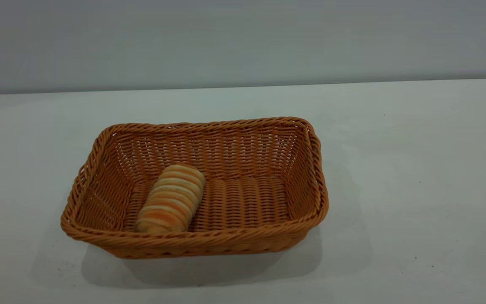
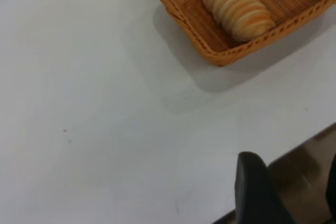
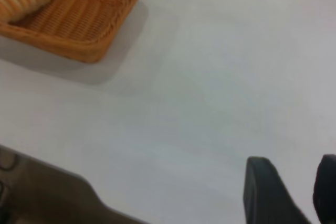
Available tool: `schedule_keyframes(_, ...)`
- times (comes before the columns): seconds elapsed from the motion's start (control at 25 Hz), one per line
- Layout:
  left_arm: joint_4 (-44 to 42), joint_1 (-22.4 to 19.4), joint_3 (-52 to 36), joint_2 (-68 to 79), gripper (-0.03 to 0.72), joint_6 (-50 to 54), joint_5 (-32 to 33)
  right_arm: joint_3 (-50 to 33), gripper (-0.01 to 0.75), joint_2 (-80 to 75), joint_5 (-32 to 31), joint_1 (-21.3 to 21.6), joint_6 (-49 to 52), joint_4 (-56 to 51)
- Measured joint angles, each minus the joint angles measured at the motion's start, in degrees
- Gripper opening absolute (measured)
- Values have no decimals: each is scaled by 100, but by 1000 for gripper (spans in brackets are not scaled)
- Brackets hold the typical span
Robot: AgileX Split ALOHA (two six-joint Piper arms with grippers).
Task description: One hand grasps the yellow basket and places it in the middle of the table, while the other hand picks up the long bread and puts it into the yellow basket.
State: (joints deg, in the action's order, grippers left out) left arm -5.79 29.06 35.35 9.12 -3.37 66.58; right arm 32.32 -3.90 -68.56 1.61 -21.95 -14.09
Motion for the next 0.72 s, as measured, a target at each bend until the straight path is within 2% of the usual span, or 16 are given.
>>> schedule_keyframes(0.28,16,0,-318,-431,386,-16,0,-454,268,31,114,0,0,-220)
schedule_keyframes(0.72,286,0,-494,-724,386,-16,-47,-477,268,350,166,0,0,-282)
